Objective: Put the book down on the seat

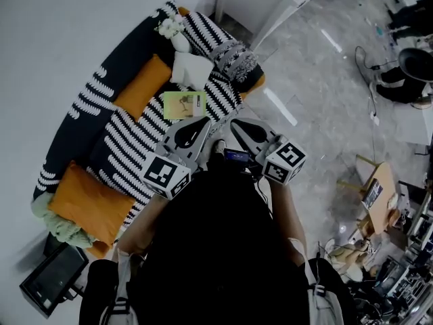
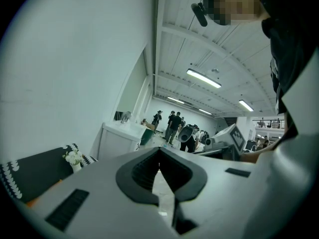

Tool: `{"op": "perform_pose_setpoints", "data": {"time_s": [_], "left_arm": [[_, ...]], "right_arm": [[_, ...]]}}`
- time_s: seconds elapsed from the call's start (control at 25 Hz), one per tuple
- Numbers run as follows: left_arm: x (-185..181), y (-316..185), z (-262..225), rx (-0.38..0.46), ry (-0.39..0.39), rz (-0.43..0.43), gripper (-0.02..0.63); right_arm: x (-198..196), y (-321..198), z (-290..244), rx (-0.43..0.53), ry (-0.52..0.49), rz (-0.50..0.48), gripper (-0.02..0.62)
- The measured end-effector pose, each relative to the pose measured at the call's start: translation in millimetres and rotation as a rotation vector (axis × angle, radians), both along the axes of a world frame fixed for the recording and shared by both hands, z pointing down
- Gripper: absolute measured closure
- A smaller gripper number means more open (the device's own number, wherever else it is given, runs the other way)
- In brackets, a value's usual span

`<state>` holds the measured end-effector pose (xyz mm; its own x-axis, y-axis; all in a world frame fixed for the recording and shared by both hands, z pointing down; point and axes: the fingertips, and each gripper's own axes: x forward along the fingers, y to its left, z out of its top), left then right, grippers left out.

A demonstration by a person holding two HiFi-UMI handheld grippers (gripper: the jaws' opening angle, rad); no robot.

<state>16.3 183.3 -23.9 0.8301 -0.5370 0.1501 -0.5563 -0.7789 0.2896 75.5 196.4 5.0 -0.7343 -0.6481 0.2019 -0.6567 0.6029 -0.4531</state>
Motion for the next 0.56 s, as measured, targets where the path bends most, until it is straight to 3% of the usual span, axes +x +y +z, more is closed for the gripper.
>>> {"op": "perform_pose_setpoints", "data": {"time_s": [0.56], "left_arm": [[-2.6,14.7,5.8,0.0,-0.011,0.015,0.594]], "right_arm": [[-12.2,6.0,5.2,-0.012,0.028,-0.014,0.58]]}}
